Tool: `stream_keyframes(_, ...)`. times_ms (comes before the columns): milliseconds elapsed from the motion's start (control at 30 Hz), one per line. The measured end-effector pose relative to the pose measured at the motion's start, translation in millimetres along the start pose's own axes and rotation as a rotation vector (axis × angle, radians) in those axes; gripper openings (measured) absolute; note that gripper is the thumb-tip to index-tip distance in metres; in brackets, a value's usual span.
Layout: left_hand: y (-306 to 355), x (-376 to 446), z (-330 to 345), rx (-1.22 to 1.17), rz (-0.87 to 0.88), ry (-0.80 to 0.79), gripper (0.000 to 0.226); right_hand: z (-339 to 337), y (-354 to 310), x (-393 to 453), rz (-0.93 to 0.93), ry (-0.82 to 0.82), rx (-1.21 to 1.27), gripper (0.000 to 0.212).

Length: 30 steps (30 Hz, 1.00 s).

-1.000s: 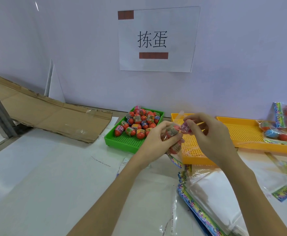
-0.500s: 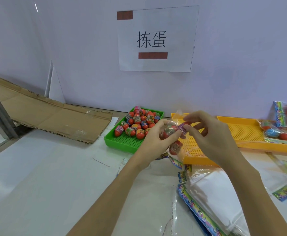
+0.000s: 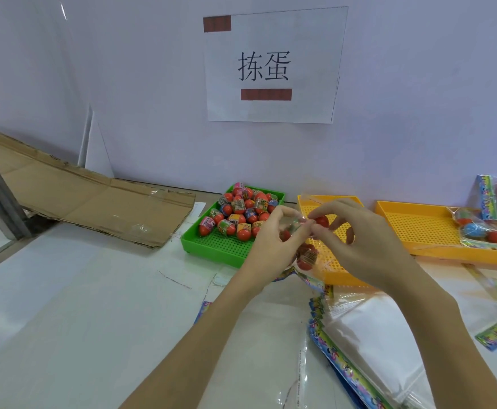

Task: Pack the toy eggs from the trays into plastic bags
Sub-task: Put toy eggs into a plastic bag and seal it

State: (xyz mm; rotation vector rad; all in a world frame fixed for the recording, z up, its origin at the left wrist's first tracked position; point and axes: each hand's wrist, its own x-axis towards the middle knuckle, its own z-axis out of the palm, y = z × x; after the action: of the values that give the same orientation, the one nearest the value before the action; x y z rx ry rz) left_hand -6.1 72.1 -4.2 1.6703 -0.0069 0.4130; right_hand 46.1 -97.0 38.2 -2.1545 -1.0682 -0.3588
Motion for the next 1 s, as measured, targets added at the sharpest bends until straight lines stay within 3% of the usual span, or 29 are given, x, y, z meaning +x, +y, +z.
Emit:
stream_keyframes(133, -0.6, -1.3, 1.7, 0.077, 0.037, -0.038, 0.024, 2.8, 4.6, -1.3, 0.025, -0.097, -0.057, 0.032)
stream_keyframes(367, 0.5, -2.7, 4.7, 0.199, 0.198, 0.100, 0.025, -3.8, 2.3, -0.7, 0.031, 0.036, -0.005, 0.019)
stream_keyframes(467, -1.1, -2.5, 4.0, 0.260, 0.252, 0.142, 0.028, -0.4, 1.0, -0.3, 0.048, 0.015, -0.030, 0.018)
stream_keyframes(600, -0.6, -1.7, 4.2, 0.182, 0.157, 0.064, 0.023, 2.1, 3.5, -0.6, 0.036, -0.037, -0.033, 0.021)
stream_keyframes(733, 5.3, 0.0, -2.0, 0.002, 0.062, -0.004, 0.020, 3.2, 10.3, 0.6, 0.057, 0.014, -0.053, 0.012)
stream_keyframes(1000, 5.1, 4.9, -6.3, 0.041, 0.088, 0.187, 0.013, 10.3, 0.0, -0.5, 0.064, 0.104, 0.085, 0.004)
